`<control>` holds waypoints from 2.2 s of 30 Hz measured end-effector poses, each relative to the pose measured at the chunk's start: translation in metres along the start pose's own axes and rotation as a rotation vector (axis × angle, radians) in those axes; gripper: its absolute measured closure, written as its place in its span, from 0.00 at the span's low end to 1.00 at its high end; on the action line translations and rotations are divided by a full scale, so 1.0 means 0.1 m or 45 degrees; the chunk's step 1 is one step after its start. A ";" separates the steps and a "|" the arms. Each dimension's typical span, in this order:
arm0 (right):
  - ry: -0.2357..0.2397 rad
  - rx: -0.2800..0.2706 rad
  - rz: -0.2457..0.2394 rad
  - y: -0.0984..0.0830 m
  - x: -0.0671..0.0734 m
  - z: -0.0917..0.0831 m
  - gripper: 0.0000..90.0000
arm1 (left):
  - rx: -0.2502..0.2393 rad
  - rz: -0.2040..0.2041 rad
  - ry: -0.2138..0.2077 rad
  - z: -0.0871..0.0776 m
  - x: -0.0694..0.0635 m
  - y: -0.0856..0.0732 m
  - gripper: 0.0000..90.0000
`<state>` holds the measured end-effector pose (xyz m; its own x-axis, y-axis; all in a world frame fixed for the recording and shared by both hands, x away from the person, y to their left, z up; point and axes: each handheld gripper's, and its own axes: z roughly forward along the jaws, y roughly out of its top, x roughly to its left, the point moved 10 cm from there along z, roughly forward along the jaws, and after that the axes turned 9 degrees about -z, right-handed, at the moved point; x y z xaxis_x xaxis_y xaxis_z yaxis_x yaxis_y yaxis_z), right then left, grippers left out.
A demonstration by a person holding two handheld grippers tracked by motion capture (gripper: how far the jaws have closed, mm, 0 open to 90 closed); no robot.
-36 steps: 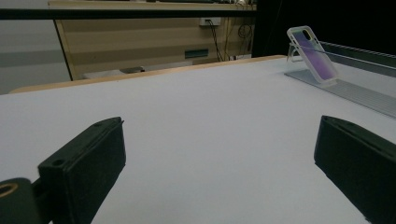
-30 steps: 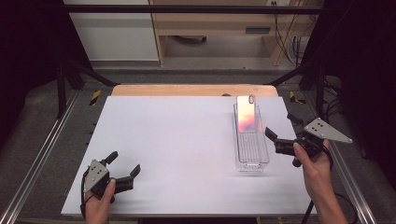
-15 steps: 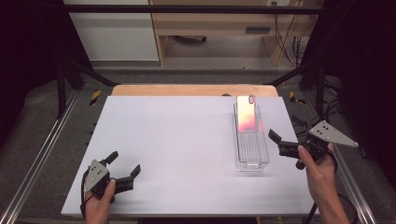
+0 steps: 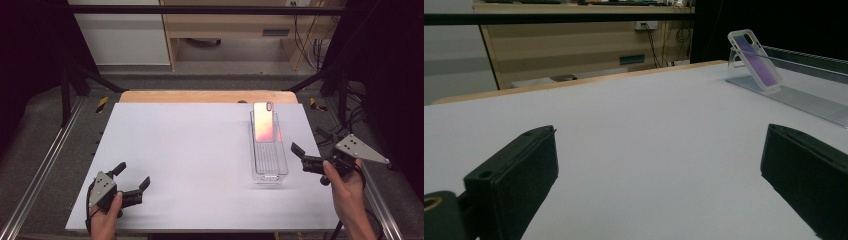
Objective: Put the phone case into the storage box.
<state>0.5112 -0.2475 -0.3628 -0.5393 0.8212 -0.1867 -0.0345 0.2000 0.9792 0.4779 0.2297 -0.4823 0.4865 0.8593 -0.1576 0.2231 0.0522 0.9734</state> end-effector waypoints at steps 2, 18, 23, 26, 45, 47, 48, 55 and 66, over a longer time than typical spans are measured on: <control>-0.001 -0.004 -0.001 -0.01 0.00 -0.02 0.03 | -0.002 -0.001 0.002 0.00 0.00 0.00 0.02; -0.017 -0.011 -0.001 -0.10 -0.01 -0.20 0.03 | -0.012 0.005 0.001 -0.01 0.00 0.02 0.02; -0.024 -0.015 0.000 -0.14 -0.02 -0.26 0.03 | -0.015 0.005 0.000 -0.01 0.00 0.02 0.02; -0.029 -0.010 0.003 -0.19 -0.03 -0.29 0.03 | -0.017 0.009 -0.003 -0.01 -0.01 0.02 0.02; -0.025 -0.014 0.017 -0.44 0.03 -0.45 0.03 | -0.027 0.018 -0.010 -0.01 -0.02 0.03 0.02; -0.027 -0.012 0.011 -0.48 0.04 -0.46 0.03 | -0.028 0.017 -0.012 -0.01 -0.02 0.03 0.02; -0.028 -0.009 0.015 -0.49 0.04 -0.46 0.03 | -0.030 0.015 -0.014 -0.02 -0.02 0.04 0.02; -0.005 0.005 0.023 -0.60 0.08 -0.48 0.03 | -0.041 0.006 -0.012 -0.02 0.06 0.05 0.01; 0.031 0.021 0.069 -0.88 0.26 -0.45 0.03 | -0.061 0.021 -0.027 -0.06 0.14 0.06 0.02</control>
<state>0.4628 -0.2679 -0.4507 -0.5602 0.8179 -0.1312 0.0093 0.1646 0.9863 0.4807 0.2449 -0.4772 0.5077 0.8493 -0.1445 0.1742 0.0630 0.9827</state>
